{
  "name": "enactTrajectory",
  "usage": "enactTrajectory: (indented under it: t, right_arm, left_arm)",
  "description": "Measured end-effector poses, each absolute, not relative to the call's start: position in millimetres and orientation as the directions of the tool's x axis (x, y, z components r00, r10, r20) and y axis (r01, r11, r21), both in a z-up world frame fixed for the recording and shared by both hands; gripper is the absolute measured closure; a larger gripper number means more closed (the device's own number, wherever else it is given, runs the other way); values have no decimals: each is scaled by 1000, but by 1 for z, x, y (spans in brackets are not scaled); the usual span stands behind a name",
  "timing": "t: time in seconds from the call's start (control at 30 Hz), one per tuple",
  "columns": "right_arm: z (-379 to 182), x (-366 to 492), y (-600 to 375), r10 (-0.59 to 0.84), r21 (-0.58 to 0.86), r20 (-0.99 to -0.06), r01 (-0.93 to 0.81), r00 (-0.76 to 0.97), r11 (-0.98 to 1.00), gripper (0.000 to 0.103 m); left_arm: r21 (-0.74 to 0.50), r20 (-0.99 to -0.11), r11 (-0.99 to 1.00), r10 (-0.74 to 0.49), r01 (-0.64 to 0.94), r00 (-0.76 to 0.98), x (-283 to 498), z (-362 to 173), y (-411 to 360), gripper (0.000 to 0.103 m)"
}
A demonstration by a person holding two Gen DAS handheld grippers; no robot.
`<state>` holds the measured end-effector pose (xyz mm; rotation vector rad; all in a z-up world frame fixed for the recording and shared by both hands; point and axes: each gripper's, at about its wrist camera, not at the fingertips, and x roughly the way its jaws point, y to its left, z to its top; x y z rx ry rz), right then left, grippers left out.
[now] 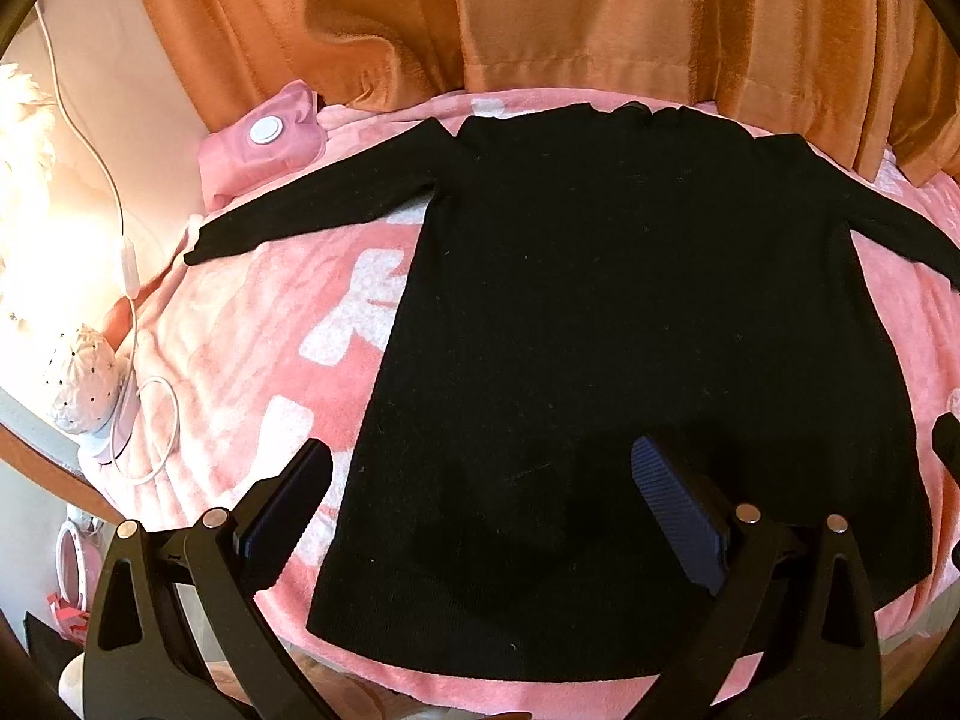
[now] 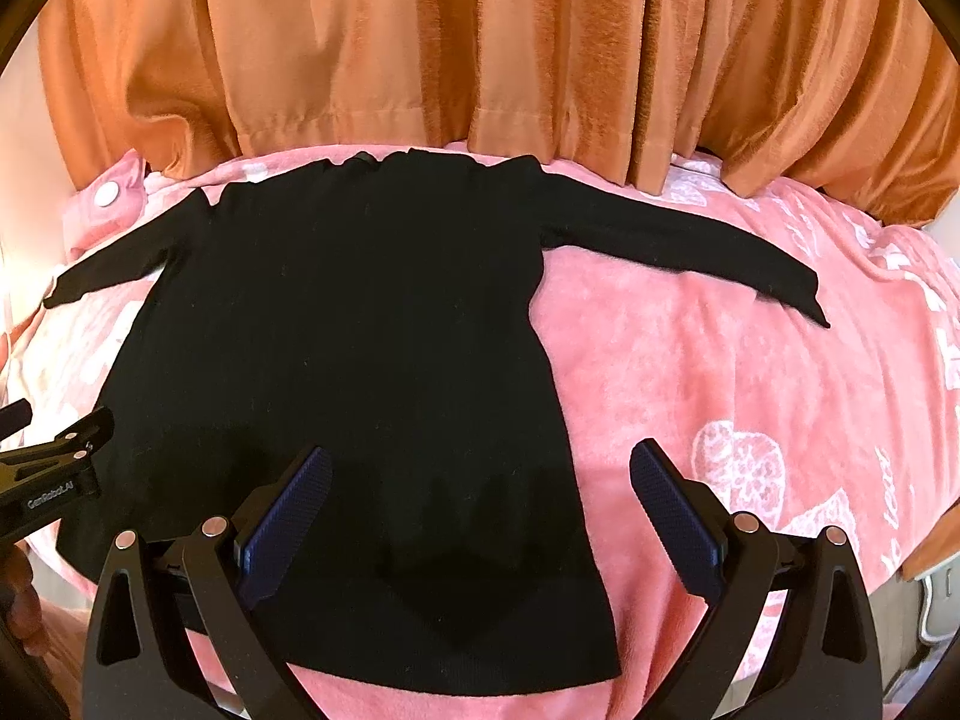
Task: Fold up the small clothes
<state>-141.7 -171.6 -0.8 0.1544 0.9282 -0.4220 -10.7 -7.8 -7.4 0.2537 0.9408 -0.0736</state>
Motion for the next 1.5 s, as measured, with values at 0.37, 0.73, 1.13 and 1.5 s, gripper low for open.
enactTrajectory:
  t: [0.37, 0.73, 1.13, 1.5]
  right_arm:
    - [0, -141, -171, -286, -52, -801, 416, 526, 908, 5]
    - [0, -141, -171, -286, -51, -801, 416, 527, 908, 5]
    - [-1, -141, -170, -287, -52, -800, 416, 527, 908, 5]
    - [17, -118, -222, -267, 3, -798, 447, 540, 894, 5]
  left_arm:
    - [185, -805, 969, 52, 166, 591, -9, -8, -1, 5]
    - [185, -804, 969, 54, 162, 592, -10, -8, 3, 5]
    - [192, -804, 968, 61, 161, 592, -9, -9, 3, 5]
    - [120, -815, 973, -17, 199, 579, 23, 2, -4, 5]
